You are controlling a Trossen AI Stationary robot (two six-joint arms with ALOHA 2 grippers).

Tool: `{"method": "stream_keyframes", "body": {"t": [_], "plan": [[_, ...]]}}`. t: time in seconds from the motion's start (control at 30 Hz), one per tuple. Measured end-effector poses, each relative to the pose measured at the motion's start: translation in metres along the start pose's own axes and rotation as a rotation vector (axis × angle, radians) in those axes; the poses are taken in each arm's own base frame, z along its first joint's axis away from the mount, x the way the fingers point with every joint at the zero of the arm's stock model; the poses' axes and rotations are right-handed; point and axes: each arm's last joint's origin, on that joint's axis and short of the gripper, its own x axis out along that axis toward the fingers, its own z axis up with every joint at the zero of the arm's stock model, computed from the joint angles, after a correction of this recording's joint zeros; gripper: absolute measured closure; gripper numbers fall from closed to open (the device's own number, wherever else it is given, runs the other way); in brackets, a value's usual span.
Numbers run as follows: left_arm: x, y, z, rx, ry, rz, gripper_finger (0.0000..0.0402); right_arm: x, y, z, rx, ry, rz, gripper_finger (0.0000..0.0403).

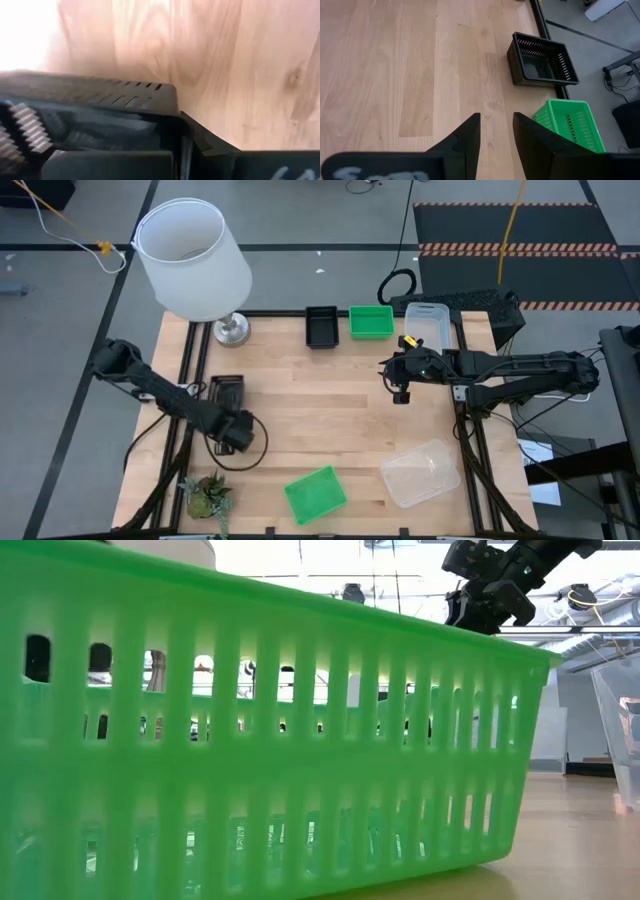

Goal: Stack baskets by color
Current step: Stack the bottom black bin on top of the top black bin

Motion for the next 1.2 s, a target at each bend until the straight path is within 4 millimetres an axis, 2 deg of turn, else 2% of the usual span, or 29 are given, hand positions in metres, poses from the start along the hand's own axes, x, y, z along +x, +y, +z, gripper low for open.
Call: {"method": "stream_keyframes", "body": {"t": [0.13,0.3,0.5,0.73,0.87,1.0,1.2], "plan": [[-0.013,0.009,0.014,0.049,-0.059,0.036,0.0396,0.0,0.0,0.0,-0.001,0.001,0.0,0.0291],[-0.031,0.031,0.037,0.075,-0.137,0.115,0.0398,0.0,0.001,-0.002,-0.006,0.019,0.005,0.0291],[-0.058,0.071,0.063,0.067,-0.225,0.193,0.0398,-0.007,-0.001,-0.004,-0.005,0.018,0.003,0.0291],[-0.093,0.118,0.09,0.054,-0.396,0.255,0.0399,-0.026,-0.005,-0.01,0.016,-0.005,-0.005,0.0291],[-0.106,0.142,0.103,0.069,-0.517,0.325,0.0398,-0.037,-0.008,-0.013,0.028,-0.029,-0.012,0.0291],[-0.111,0.161,0.119,0.08,-0.637,0.402,0.0397,-0.045,-0.009,-0.016,0.034,-0.047,-0.017,0.0291],[-0.097,0.18,0.152,0.087,-0.659,0.402,0.0398,-0.053,-0.011,-0.019,0.04,-0.064,-0.022,0.0291]]}}
